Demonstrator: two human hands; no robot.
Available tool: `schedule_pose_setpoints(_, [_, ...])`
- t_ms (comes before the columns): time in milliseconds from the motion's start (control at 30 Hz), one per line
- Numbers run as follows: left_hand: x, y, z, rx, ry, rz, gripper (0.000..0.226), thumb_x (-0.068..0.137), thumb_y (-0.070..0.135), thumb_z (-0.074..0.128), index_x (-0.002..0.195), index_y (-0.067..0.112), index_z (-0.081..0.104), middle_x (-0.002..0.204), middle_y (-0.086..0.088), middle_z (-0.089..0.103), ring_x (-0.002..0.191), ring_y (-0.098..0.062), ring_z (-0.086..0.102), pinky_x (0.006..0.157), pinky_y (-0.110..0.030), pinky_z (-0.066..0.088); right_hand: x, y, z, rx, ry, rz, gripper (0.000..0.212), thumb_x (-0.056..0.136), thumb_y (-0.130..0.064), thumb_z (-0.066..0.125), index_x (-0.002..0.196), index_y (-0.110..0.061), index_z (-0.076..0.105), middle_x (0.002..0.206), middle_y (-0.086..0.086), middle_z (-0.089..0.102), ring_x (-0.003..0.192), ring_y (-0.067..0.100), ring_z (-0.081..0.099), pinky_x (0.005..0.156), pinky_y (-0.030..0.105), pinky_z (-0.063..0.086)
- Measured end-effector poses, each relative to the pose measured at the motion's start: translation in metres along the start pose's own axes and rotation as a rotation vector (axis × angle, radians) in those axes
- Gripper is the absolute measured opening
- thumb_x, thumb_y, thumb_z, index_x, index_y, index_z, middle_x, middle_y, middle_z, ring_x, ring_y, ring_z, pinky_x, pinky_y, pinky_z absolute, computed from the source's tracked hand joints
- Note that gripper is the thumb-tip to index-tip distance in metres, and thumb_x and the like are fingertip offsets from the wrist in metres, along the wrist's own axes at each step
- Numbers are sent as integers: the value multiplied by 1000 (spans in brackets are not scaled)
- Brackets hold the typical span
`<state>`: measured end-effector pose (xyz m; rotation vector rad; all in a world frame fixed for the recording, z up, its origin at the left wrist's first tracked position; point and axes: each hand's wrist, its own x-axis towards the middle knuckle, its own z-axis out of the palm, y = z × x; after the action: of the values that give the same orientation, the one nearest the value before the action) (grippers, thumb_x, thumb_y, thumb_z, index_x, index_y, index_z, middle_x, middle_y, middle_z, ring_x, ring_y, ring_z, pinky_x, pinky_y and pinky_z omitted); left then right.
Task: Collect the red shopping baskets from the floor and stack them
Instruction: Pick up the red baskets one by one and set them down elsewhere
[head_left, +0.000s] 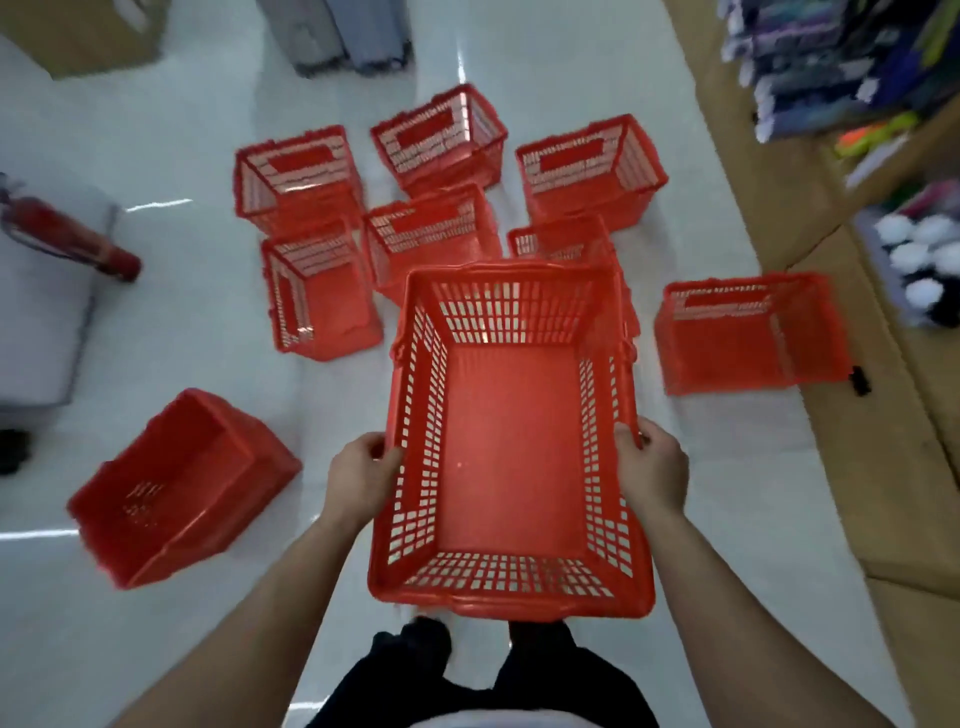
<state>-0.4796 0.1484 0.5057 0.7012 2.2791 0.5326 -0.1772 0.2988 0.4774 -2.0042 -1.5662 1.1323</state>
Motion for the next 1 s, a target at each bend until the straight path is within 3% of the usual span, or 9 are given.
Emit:
schedule_pose_setpoints(100, [-34,-41,-57,-164,176,-77,17,83,39,57,90,31,70,69,21,70,64,-2,69,70,-31,58,-31,-63,32,-24,-129,-146,25,94,-37,57,99,-19,72,87,1,73,86,29,68,77,39,54])
schedule_pose_setpoints(200, [-62,-91,-108,-315,326,-155,16,86,34,60,91,25,73,70,21,72,62,-1,69,67,-29,58,-68,-126,76,-52,-203,-299,33,95,-34,60,116,-13,72,106,11,73,102,34,66,85,39,50])
schedule_pose_setpoints(333, [-101,-164,-169,-443,492,-258,18,92,38,60,97,26,73,76,15,73,63,-4,70,66,-28,57,-131,-199,142,-105,-365,-451,31,95,-39,56,113,-20,73,93,1,75,88,26,69,80,42,55])
schedule_pose_setpoints(500, [-149,-258,-232,-581,656,-335,10,95,39,57,90,35,65,70,17,72,61,-5,71,56,-24,55,-228,-264,226,-117,-492,-632,26,95,-36,57,107,-21,74,91,-2,74,87,21,68,80,37,53])
schedule_pose_setpoints(633, [-178,-324,-274,-667,725,-388,6,94,34,59,96,34,65,74,11,73,60,-9,72,59,-29,58,-298,-299,288,-173,-567,-728,23,94,-38,55,89,-25,72,65,-5,67,67,18,66,65,35,52])
schedule_pose_setpoints(733, [-194,-366,-296,-737,757,-414,10,94,30,60,99,29,68,74,9,75,61,-11,72,57,-29,58,-336,-318,330,-206,-620,-786,25,93,-41,53,97,-28,74,73,-8,70,71,17,67,70,36,54])
schedule_pose_setpoints(867, [-198,-410,-315,-808,807,-459,9,94,32,61,88,34,67,74,12,74,62,-12,73,64,-36,60,-370,-339,386,-243,-703,-834,29,91,-44,54,106,-29,75,82,-12,73,78,14,69,73,34,54])
schedule_pose_setpoints(1000, [-182,-435,-327,-911,843,-523,8,96,37,60,91,35,66,75,13,75,63,-13,73,60,-33,59,-378,-360,449,-318,-764,-883,27,93,-40,56,102,-23,75,82,-8,73,77,17,69,69,29,49])
